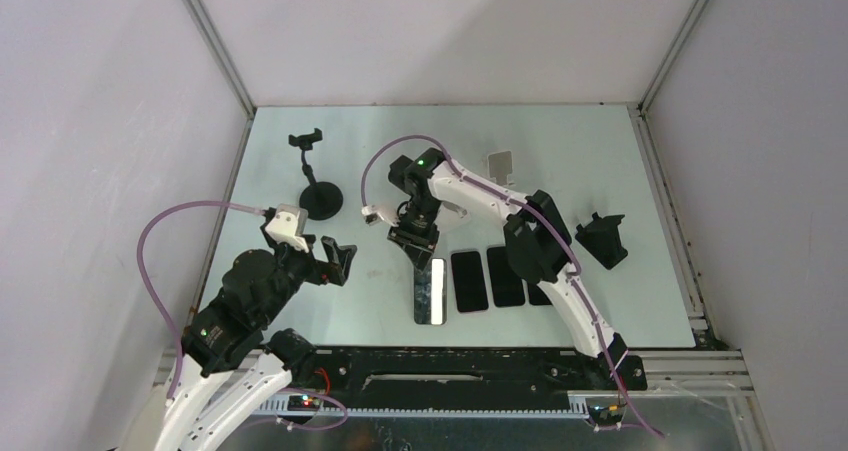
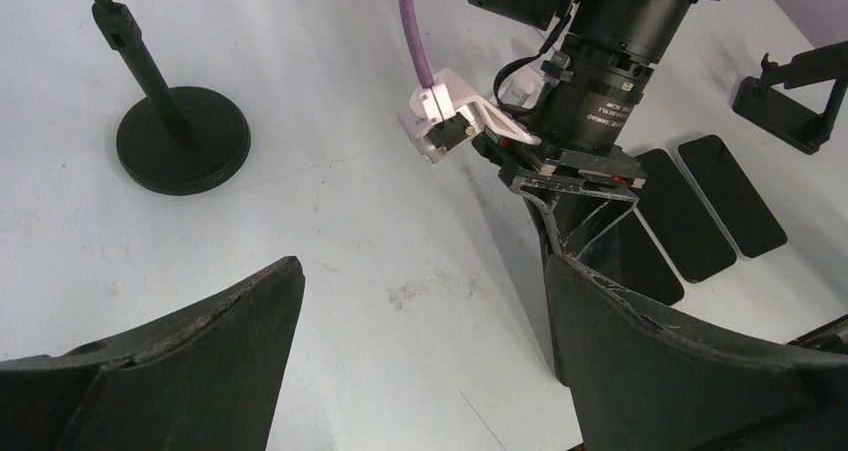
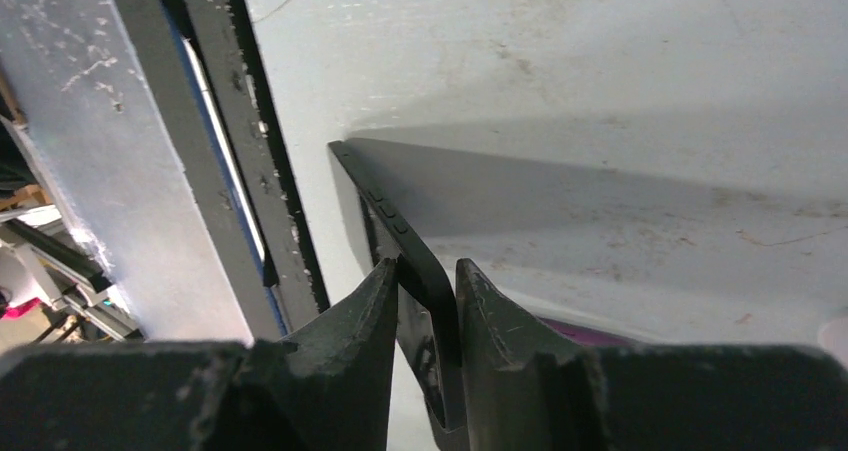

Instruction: Remove the phone from the phone stand

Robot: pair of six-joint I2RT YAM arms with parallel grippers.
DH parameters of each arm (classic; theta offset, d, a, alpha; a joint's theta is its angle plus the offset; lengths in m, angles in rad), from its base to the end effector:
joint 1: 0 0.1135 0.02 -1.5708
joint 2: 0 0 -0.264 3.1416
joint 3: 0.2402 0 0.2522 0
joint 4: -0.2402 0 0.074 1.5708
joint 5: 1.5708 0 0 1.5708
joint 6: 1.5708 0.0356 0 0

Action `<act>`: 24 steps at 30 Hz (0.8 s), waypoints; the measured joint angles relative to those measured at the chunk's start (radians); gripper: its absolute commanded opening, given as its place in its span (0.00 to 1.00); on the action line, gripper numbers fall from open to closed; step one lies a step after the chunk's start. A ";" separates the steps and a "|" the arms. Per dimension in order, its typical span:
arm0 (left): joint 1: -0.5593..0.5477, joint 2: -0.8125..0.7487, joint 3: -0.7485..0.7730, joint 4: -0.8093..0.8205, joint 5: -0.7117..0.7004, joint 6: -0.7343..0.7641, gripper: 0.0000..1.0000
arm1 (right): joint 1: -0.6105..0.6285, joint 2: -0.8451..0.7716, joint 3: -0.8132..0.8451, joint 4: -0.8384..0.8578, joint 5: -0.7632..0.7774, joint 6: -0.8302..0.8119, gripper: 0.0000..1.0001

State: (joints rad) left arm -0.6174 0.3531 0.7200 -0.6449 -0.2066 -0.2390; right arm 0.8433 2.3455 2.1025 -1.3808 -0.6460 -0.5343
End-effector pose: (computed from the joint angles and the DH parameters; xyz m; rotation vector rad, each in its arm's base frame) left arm 0.0728 -0.0427 0.3188 0.2066 1.8508 -0.4066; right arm 0.2842 0.3514 0.1992 1.7895 -2.2132 -0.9297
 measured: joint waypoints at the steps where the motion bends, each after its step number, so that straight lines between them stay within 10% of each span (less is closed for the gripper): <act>1: 0.000 0.000 0.000 0.000 0.000 0.000 0.98 | 0.000 0.004 0.000 0.008 0.010 0.001 0.32; 24: 0.000 0.007 0.000 0.000 0.000 0.000 0.98 | -0.014 0.095 0.000 0.081 0.107 0.002 0.44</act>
State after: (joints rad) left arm -0.6174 0.3599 0.7197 -0.6449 -0.2062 -0.2386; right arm 0.8288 2.4401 2.1025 -1.2995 -0.5392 -0.5320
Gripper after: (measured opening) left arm 0.985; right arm 0.438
